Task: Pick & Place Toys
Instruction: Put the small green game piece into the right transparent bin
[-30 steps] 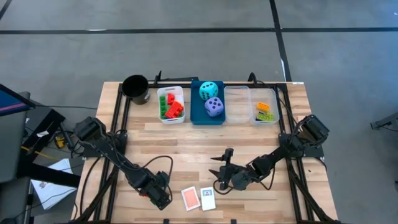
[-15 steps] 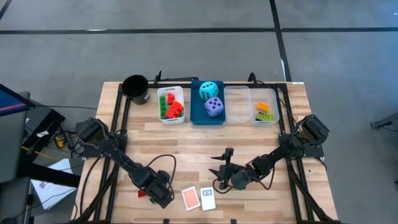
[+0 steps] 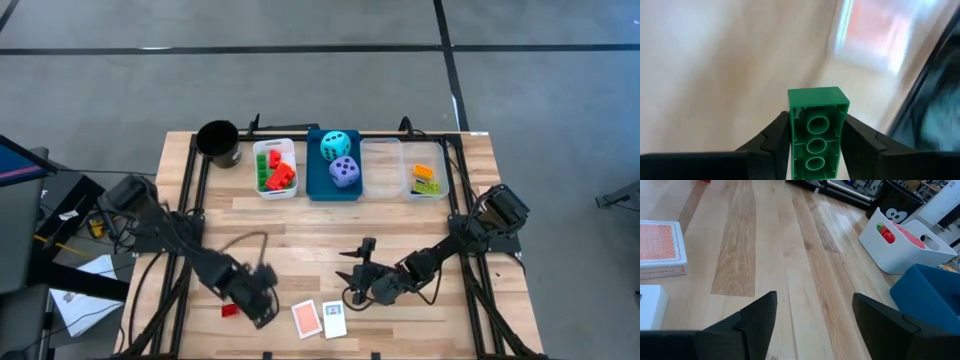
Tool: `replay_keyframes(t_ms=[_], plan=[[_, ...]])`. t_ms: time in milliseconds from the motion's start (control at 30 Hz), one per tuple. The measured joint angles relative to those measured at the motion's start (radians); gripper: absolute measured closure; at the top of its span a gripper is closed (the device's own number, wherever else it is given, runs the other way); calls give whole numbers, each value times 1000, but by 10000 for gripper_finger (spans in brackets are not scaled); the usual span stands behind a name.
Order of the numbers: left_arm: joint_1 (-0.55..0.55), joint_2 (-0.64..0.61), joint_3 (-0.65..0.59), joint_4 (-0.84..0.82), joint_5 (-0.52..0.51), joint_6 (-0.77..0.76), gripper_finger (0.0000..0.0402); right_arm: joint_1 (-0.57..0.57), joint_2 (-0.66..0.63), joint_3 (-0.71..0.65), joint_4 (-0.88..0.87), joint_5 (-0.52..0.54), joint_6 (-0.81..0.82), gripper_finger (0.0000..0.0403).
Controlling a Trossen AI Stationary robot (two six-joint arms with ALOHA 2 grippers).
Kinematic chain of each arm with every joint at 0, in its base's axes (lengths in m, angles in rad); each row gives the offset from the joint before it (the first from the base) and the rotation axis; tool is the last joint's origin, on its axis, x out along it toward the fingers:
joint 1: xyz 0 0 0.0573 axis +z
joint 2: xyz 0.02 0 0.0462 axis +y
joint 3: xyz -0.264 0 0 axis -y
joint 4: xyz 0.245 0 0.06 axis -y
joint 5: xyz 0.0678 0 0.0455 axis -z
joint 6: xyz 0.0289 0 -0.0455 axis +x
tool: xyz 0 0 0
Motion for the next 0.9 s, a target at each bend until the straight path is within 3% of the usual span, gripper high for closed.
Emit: replay_keyframes(t_ms=[233, 367, 500, 633, 767, 900], plan=[[36, -171, 0, 124, -609, 283, 273, 0, 0, 0, 20, 18, -6, 148], [35, -208, -57, 416, -865, 585, 273, 11, 0, 0, 104, 131, -113, 148], [50, -210, -166, 837, -988, 919, 273, 42, 0, 9, 310, 289, -419, 148], [88, -210, -289, 1263, -923, 1147, 273, 59, 0, 47, 607, 316, -794, 148], [145, -210, -394, 1663, -653, 1295, 273, 37, 0, 90, 854, 233, -1026, 148], [211, -210, -450, 1908, -389, 1327, 273, 4, -2, 121, 947, 142, -1099, 148]])
